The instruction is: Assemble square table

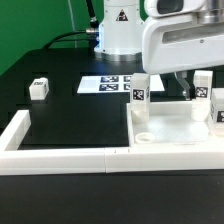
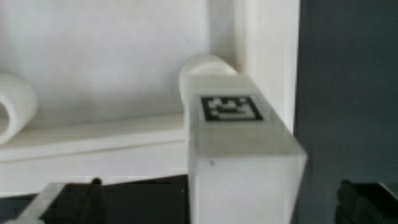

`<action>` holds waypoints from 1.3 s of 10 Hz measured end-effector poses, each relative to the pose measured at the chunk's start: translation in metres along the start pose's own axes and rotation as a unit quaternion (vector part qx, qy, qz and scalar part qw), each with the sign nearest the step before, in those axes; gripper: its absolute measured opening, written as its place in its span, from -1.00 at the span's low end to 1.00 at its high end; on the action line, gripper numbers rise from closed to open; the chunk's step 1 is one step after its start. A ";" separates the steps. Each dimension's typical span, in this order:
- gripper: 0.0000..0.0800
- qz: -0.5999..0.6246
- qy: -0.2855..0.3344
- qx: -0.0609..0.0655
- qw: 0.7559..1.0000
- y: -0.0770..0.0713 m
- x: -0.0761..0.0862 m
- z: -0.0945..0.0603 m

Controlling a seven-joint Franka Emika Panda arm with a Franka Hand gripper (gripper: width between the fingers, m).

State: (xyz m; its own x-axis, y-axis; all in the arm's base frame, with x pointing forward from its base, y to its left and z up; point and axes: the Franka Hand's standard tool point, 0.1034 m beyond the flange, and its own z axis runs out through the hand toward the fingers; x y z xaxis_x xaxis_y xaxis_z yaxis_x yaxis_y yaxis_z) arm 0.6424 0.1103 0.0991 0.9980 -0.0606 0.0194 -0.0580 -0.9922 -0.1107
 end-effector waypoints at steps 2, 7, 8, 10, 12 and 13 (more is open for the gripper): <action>0.62 0.024 -0.004 0.002 1.000 0.000 0.004 0.013; 0.00 0.040 -0.007 0.002 0.999 -0.007 0.001 0.019; 0.00 0.077 -0.007 0.000 0.997 -0.005 0.001 0.019; -0.26 0.156 -0.007 -0.002 0.988 -0.001 0.001 0.020; -0.26 0.238 -0.006 -0.004 0.971 0.000 0.001 0.020; -0.26 0.319 0.010 -0.011 0.948 0.000 -0.003 0.020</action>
Offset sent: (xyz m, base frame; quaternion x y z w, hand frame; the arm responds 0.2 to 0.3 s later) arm 0.0013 0.0172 -0.0097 -0.0220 0.0158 0.0115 0.9996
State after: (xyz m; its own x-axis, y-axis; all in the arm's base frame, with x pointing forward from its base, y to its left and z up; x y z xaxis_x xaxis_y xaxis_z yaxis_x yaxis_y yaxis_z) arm 0.6402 0.1123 0.0792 0.7584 -0.6513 -0.0249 -0.6507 -0.7545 -0.0857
